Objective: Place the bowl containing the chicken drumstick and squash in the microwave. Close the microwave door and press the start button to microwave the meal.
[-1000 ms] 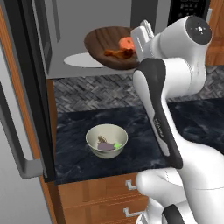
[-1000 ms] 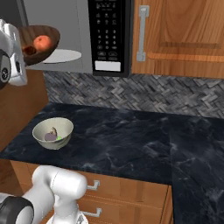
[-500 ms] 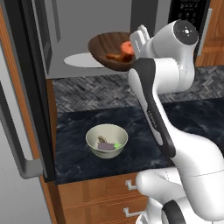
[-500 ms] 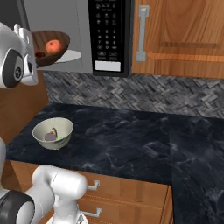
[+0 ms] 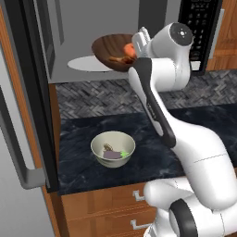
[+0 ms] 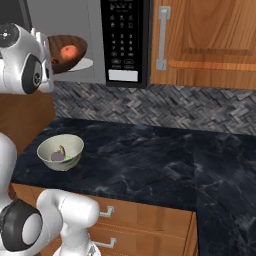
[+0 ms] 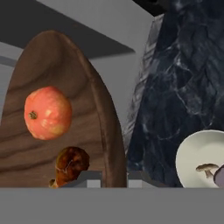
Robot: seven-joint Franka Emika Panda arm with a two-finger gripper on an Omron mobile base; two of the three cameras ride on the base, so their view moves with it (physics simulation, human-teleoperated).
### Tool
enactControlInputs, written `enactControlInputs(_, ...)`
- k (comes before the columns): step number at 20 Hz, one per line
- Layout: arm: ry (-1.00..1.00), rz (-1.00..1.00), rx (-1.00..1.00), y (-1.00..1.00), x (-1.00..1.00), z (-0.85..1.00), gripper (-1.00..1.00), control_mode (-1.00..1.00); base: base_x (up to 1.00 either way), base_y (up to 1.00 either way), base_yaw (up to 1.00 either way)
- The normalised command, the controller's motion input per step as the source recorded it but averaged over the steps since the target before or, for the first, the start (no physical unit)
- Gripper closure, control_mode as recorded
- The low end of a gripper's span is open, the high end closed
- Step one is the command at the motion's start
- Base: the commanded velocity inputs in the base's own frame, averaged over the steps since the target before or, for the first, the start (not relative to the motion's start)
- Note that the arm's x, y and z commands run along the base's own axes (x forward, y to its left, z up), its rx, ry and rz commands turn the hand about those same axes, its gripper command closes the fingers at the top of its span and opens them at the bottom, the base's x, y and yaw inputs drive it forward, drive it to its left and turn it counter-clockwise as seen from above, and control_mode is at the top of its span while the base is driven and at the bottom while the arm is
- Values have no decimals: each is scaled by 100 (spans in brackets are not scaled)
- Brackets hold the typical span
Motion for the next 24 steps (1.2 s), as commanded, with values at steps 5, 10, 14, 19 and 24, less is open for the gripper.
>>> enactControlInputs(5, 9, 0, 0, 6, 36, 12, 100, -100, 0, 0, 0)
enactControlInputs(10, 4, 0, 0, 35, 26, 2, 100, -100, 0, 0, 0)
enactControlInputs(14, 0, 0, 0, 29, 25, 0, 100, -100, 0, 0, 0)
enactControlInputs(19, 0, 0, 0, 1, 38, -13, 100, -100, 0, 0, 0)
enactControlInputs(24, 0, 0, 0, 5, 48, -26, 100, -100, 0, 0, 0)
